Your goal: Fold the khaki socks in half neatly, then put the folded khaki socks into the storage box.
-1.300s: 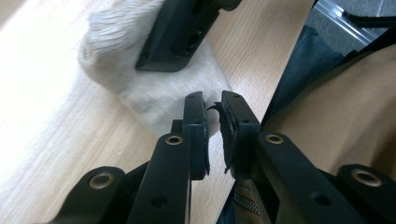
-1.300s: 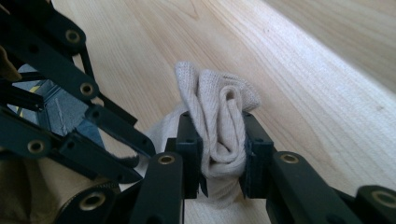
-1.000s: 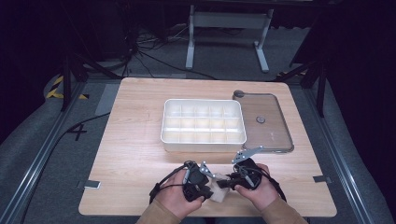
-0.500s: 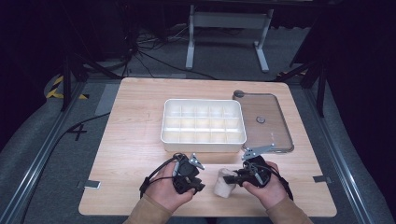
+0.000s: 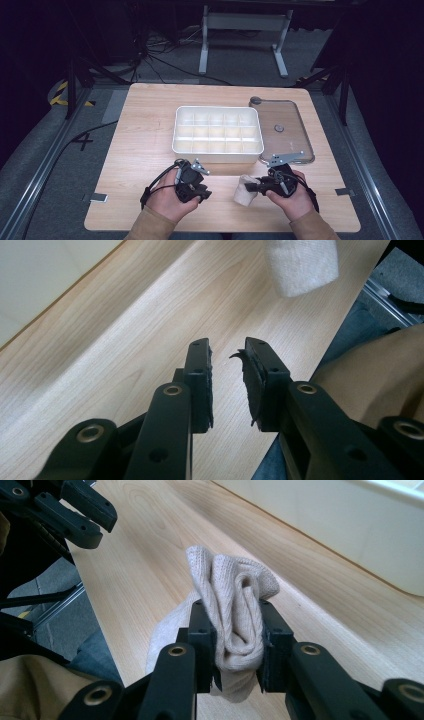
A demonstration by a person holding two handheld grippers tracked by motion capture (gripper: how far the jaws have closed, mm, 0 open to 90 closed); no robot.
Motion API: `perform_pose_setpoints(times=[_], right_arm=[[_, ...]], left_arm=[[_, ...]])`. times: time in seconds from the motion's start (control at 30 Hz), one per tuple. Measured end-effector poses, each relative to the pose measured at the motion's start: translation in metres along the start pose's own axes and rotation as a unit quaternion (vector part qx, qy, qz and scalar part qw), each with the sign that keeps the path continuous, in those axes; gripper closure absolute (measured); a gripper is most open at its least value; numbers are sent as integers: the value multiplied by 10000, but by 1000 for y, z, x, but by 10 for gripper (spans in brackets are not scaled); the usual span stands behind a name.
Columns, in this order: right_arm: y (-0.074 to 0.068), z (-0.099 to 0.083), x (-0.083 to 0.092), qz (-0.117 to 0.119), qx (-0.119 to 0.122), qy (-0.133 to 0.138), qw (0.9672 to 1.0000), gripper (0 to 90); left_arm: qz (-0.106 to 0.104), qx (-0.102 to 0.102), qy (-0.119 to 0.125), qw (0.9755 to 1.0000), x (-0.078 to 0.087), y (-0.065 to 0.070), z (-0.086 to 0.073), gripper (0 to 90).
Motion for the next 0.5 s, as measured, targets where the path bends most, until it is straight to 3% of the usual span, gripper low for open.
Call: perform_pose_setpoints(times=[0.5], right_arm=[[12, 5, 18, -238, -26, 195, 9995, 731]], left_arm=[[46, 173, 112, 9998, 9, -13, -6, 723]])
Point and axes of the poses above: each handheld gripper's, and its own axes: x roughly backward along the jaws, z roughly out of its top, y roughly to its right, the point moved 7 cm from there along -x, roughly forward along the jaws, and after that the axes turned 15 degrees about -y, right-handed, at the moved point
